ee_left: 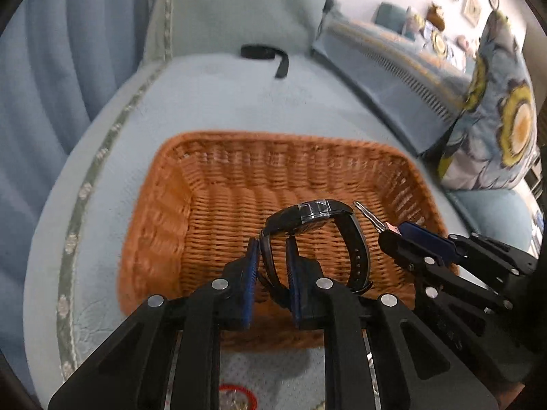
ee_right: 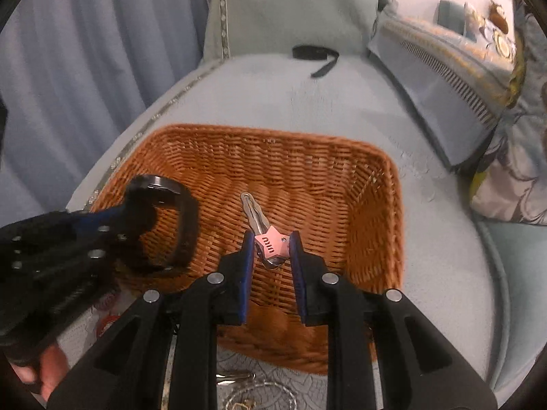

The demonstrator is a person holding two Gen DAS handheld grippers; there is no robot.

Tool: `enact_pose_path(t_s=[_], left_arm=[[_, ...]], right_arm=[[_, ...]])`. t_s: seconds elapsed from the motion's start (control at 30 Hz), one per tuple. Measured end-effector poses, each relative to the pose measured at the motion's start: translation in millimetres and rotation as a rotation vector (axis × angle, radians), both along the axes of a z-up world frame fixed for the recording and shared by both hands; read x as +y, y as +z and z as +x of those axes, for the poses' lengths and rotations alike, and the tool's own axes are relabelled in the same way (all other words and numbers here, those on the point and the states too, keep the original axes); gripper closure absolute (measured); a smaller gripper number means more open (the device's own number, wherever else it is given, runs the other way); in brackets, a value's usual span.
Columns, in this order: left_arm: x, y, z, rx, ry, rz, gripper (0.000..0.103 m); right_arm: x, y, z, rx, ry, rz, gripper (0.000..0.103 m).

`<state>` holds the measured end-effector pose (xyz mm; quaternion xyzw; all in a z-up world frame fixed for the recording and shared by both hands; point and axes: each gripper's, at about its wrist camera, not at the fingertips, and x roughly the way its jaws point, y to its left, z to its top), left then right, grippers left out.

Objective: Organize jewelry
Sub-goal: 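Carry the watch and star clip to the basket and open both tools, then grasp the cream coil hair tie with the left tool while the right tool grasps the chain bracelet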

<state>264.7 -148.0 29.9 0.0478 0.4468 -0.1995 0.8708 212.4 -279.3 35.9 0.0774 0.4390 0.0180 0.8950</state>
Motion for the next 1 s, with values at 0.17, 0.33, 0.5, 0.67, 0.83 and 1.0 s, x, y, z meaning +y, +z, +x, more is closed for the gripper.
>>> enact_pose_path(t_s=[0.17,0.33,0.5,0.67,0.83,1.0], left_arm=[[-2.4,-16.1,7.2,0.033,-0.010,0.035,0.087],[12.1,1.8,-9.4,-0.008,-0.037,-0.042,0.060],[40.8,28.6,-54.7,-0.098,-0.065,-0.165,0.060],[68.4,40.5,-112.1,-0.179,-0.103,-0.256,0.060],[85.2,34.6,-153.4,-0.202,-0.119,-0.294,0.060],[93.1,15.4,-175.0,-0.200,-0.112,-0.273,0.060]], right_arm=[[-3.2,-12.4,1.1,0.028,-0.007,0.029,0.084],[-12.2,-5.2,-16.4,-0.002,-0.001,0.072,0.064],[-17.2,15.4,-62.0,-0.100,-0.002,0.107,0.059],[-24.6,26.8,-116.6,-0.197,-0.010,0.137,0.059],[-26.7,17.1,-156.2,-0.234,-0.036,0.171,0.059],[-25.4,-8.7,-178.7,-0.216,-0.068,0.185,0.059]])
